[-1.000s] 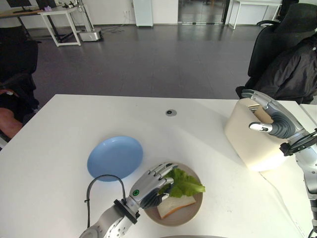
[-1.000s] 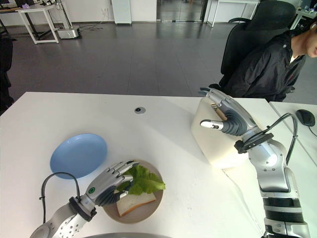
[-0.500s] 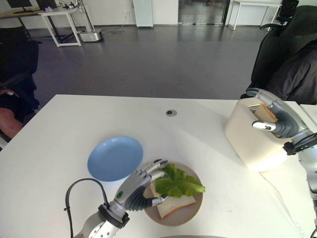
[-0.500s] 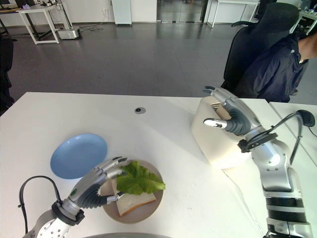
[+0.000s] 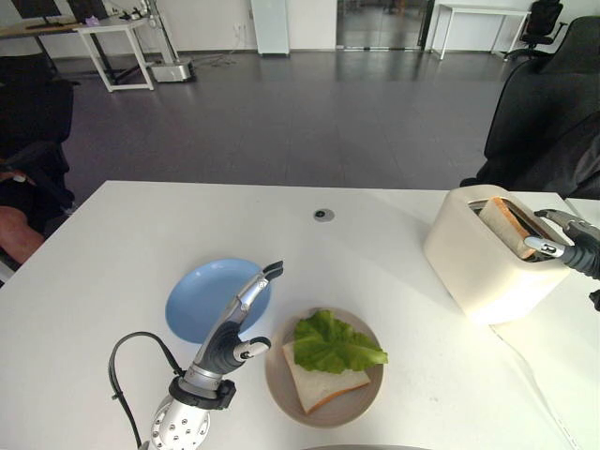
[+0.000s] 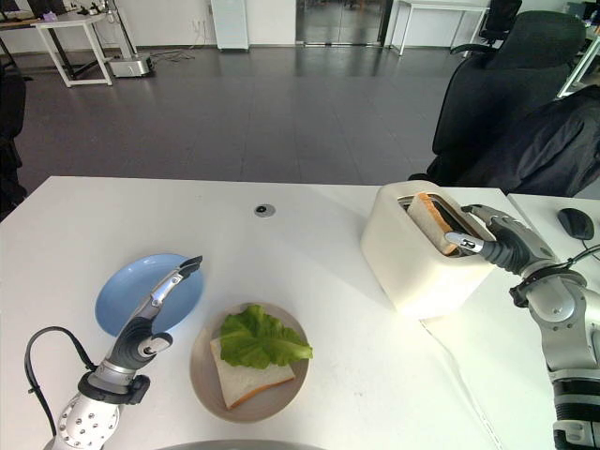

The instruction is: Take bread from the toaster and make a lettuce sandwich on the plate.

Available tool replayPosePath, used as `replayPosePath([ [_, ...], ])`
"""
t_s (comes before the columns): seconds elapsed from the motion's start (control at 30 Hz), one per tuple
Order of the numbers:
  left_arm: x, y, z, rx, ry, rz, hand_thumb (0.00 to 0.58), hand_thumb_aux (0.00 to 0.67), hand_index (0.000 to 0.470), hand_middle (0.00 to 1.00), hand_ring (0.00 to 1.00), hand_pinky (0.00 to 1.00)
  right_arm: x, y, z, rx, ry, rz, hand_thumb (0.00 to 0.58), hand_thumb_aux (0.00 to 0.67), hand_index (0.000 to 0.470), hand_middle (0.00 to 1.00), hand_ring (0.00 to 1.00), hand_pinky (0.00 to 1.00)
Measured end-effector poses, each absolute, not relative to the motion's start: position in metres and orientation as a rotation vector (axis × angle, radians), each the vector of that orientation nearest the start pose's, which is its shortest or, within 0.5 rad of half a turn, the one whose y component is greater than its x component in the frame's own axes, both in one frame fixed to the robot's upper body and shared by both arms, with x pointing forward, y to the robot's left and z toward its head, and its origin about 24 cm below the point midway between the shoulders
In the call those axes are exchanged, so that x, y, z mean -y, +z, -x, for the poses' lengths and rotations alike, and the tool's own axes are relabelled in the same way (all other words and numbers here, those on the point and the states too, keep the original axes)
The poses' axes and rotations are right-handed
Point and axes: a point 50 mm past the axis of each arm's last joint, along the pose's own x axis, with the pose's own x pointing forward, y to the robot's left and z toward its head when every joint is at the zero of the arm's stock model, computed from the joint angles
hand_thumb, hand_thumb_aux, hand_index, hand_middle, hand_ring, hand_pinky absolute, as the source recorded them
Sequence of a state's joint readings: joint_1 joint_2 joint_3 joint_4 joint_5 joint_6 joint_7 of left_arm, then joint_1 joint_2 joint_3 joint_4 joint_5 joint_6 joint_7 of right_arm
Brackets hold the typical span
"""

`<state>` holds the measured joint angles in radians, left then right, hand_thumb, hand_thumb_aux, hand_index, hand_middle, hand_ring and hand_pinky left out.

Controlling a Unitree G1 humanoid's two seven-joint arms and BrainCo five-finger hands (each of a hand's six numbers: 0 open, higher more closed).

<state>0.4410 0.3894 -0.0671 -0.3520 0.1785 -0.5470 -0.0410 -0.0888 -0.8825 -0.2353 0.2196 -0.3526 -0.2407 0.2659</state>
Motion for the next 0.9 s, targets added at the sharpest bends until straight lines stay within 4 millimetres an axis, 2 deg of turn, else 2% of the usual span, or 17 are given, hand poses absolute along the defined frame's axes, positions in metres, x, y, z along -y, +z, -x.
replayPosePath([
  [0.1, -0.174, 0.084, -0.155, 0.423, -0.283, -0.496, 0.0, 0.0, 0.0, 0.0, 0.0, 0.0, 0.331, 0.144, -0.255, -0.013, 0.077, 1.19, 0.087, 0.053, 0.037, 0.0, 0.0, 0.0],
  [0.2, -0.175, 0.081, -0.155, 0.415, -0.279, -0.497, 0.0, 0.0, 0.0, 0.0, 0.0, 0.0, 0.324, 0.151, -0.255, 0.031, 0.087, 1.192, 0.058, 0.034, 0.024, 0.0, 0.0, 0.0],
  [0.23, -0.175, 0.081, -0.155, 0.413, -0.28, -0.498, 0.0, 0.0, 0.0, 0.0, 0.0, 0.0, 0.323, 0.155, -0.255, 0.047, 0.082, 1.193, 0.027, 0.016, 0.011, 0.0, 0.0, 0.0],
  [0.3, -0.175, 0.081, -0.156, 0.412, -0.28, -0.498, 0.0, 0.0, 0.0, 0.0, 0.0, 0.0, 0.321, 0.159, -0.254, 0.066, 0.076, 1.189, 0.005, 0.003, 0.002, 0.0, 0.0, 0.0],
  [0.33, -0.176, 0.08, -0.155, 0.413, -0.28, -0.5, 0.0, 0.0, 0.0, 0.0, 0.0, 0.0, 0.321, 0.163, -0.253, 0.084, 0.067, 1.184, 0.066, 0.039, 0.028, 0.0, 0.0, 0.0],
  [0.37, -0.176, 0.079, -0.155, 0.41, -0.281, -0.503, 0.0, 0.0, 0.0, 0.0, 0.0, 0.0, 0.32, 0.166, -0.253, 0.092, 0.061, 1.186, 0.156, 0.097, 0.068, 0.0, 0.0, 0.0],
  [0.4, -0.176, 0.078, -0.155, 0.409, -0.282, -0.506, 0.0, 0.0, 0.0, 0.0, 0.0, 0.0, 0.319, 0.167, -0.253, 0.096, 0.06, 1.187, 0.301, 0.205, 0.144, 0.0, 0.0, 0.0],
  [0.43, -0.176, 0.078, -0.155, 0.41, -0.283, -0.508, 0.0, 0.0, 0.0, 0.0, 0.0, 0.0, 0.317, 0.168, -0.253, 0.102, 0.061, 1.189, 0.441, 0.342, 0.24, 0.0, 0.0, 0.0],
  [0.47, -0.176, 0.078, -0.155, 0.411, -0.283, -0.509, 0.0, 0.0, 0.0, 0.0, 0.0, 0.0, 0.316, 0.169, -0.252, 0.107, 0.063, 1.191, 0.458, 0.363, 0.254, 0.0, 0.0, 0.0],
  [0.57, -0.175, 0.077, -0.155, 0.411, -0.296, -0.526, 0.0, 0.0, 0.0, 0.0, 0.0, 0.0, 0.316, 0.167, -0.25, 0.086, 0.068, 1.193, 0.432, 0.331, 0.232, 0.0, 0.0, 0.0],
  [0.63, -0.175, 0.077, -0.154, 0.411, -0.298, -0.53, 0.0, 0.0, 0.0, 0.0, 0.0, 0.0, 0.317, 0.163, -0.249, 0.059, 0.074, 1.191, 0.337, 0.236, 0.166, 0.0, 0.0, 0.0],
  [0.67, -0.175, 0.077, -0.154, 0.41, -0.299, -0.534, 0.0, 0.0, 0.0, 0.0, 0.0, 0.0, 0.317, 0.161, -0.248, 0.046, 0.079, 1.19, 0.265, 0.176, 0.123, 0.0, 0.0, 0.0],
  [0.73, -0.174, 0.076, -0.154, 0.41, -0.301, -0.535, 0.0, 0.0, 0.0, 0.0, 0.0, 0.0, 0.318, 0.157, -0.248, 0.025, 0.085, 1.189, 0.22, 0.142, 0.1, 0.0, 0.0, 0.0],
  [0.87, -0.174, 0.076, -0.154, 0.407, -0.304, -0.541, 0.0, 0.0, 0.0, 0.0, 0.0, 0.0, 0.32, 0.151, -0.249, -0.006, 0.09, 1.189, 0.22, 0.142, 0.1, 0.0, 0.0, 0.0],
  [0.9, -0.174, 0.076, -0.154, 0.405, -0.303, -0.541, 0.0, 0.0, 0.0, 0.0, 0.0, 0.0, 0.32, 0.15, -0.249, -0.008, 0.093, 1.189, 0.268, 0.179, 0.125, 0.0, 0.0, 0.0],
])
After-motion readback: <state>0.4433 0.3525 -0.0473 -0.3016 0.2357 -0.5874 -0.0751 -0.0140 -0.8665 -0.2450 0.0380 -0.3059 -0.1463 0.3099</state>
